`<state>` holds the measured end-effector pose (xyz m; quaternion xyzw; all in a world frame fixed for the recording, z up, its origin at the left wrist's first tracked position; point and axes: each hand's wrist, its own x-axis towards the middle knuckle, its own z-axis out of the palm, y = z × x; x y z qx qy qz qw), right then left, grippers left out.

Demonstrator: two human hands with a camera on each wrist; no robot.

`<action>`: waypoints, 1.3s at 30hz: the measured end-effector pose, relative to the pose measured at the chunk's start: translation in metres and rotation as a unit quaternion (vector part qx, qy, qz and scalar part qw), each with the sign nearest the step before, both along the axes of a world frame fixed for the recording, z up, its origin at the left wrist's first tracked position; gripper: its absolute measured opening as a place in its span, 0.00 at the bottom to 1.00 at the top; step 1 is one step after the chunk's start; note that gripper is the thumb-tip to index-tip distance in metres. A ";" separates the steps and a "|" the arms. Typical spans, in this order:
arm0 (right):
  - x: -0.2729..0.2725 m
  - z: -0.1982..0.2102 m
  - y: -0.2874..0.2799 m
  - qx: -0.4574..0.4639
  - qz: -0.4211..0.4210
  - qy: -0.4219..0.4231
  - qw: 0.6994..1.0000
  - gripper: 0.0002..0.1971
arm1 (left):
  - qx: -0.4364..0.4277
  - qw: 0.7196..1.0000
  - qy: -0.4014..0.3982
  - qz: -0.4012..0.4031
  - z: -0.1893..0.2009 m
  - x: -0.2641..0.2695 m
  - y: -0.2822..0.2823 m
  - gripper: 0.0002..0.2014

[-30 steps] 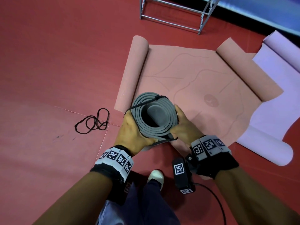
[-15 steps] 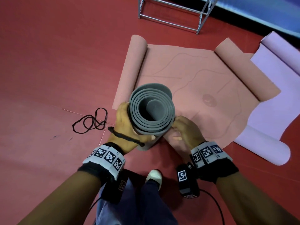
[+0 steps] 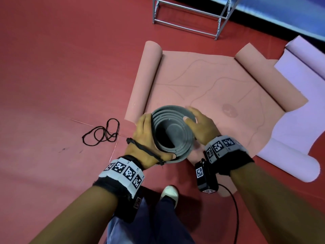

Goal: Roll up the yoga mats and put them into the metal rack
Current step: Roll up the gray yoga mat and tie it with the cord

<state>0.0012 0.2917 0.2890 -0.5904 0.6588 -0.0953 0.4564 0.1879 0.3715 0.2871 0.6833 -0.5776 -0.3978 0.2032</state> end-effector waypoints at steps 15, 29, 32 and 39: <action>0.013 0.016 0.033 -0.188 0.092 0.070 0.975 0.24 | 0.099 0.951 -0.221 -0.191 0.004 -0.016 -0.023 0.70; 0.026 0.028 0.030 -0.158 0.105 -0.091 0.978 0.12 | 0.095 0.969 -0.145 -0.178 0.011 -0.005 -0.023 0.65; 0.018 0.020 0.018 -0.195 0.117 -0.013 0.974 0.16 | 0.067 0.973 -0.129 -0.179 0.007 0.000 -0.020 0.65; 0.031 0.019 -0.020 -0.088 0.123 0.088 0.985 0.20 | 0.057 0.969 -0.091 -0.224 0.000 -0.002 -0.015 0.70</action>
